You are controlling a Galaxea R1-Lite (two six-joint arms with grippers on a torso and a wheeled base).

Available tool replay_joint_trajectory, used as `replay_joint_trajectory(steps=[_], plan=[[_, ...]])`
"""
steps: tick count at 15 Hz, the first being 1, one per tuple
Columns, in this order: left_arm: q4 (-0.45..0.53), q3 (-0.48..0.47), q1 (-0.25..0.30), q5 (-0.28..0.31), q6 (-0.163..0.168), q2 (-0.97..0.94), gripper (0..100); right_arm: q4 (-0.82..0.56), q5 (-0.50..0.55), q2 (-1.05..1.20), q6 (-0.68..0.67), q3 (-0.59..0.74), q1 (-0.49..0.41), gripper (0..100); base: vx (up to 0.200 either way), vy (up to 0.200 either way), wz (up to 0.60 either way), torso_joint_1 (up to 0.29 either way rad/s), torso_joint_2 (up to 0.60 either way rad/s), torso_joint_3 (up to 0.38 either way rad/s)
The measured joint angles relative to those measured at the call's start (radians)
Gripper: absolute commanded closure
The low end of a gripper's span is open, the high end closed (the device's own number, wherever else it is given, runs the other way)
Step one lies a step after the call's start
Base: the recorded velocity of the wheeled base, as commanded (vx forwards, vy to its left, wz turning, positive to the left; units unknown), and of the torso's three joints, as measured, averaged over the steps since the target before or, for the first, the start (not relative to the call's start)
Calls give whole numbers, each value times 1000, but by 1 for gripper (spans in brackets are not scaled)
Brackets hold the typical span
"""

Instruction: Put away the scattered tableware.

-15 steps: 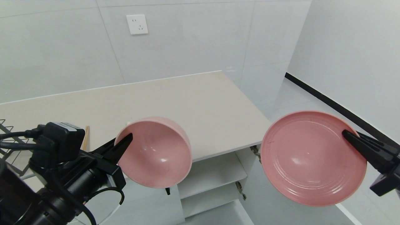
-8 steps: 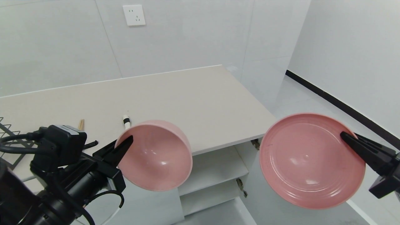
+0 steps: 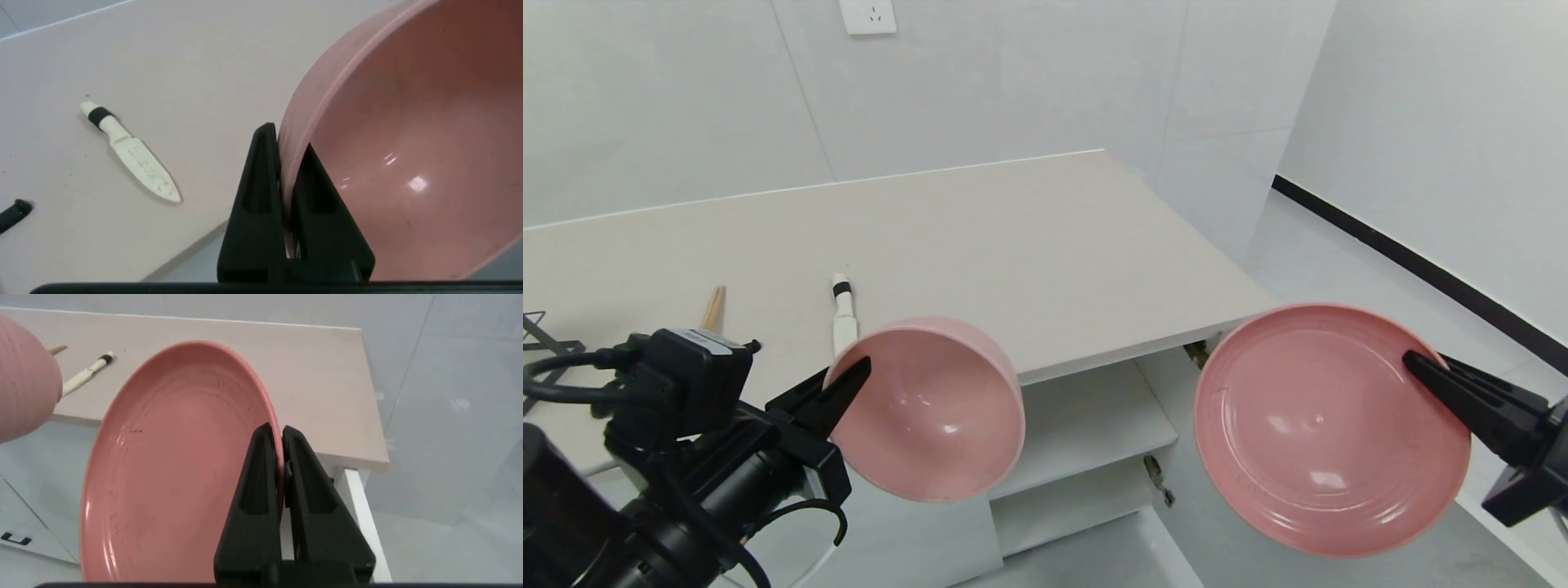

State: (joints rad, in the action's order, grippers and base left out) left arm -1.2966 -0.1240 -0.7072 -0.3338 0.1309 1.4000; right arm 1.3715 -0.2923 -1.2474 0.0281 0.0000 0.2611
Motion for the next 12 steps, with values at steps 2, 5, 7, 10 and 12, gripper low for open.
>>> replay_joint_trajectory(steps=[2, 5, 7, 10, 12], plan=[[0, 6, -1, 16, 1, 0, 100, -8, 0, 0, 0, 0, 1, 100, 0, 0, 0, -200, 371, 178], [-1, 22, 0, 62, 1, 0, 100, -20, 0, 0, 0, 0, 1, 100, 0, 0, 0, -240, 468, 225], [1, 25, 0, 63, 1, 0, 100, -34, 1, 0, 0, 0, 12, 100, 0, 0, 0, -254, 488, 232], [3, 27, 0, 63, 2, 0, 100, -66, 1, -1, 30, 0, 45, 100, 0, 0, 0, -126, 245, 118], [1, 27, 1, 63, 1, 0, 100, -79, 1, -10, 38, 0, 60, 100, 0, 0, 0, -97, 217, 102]])
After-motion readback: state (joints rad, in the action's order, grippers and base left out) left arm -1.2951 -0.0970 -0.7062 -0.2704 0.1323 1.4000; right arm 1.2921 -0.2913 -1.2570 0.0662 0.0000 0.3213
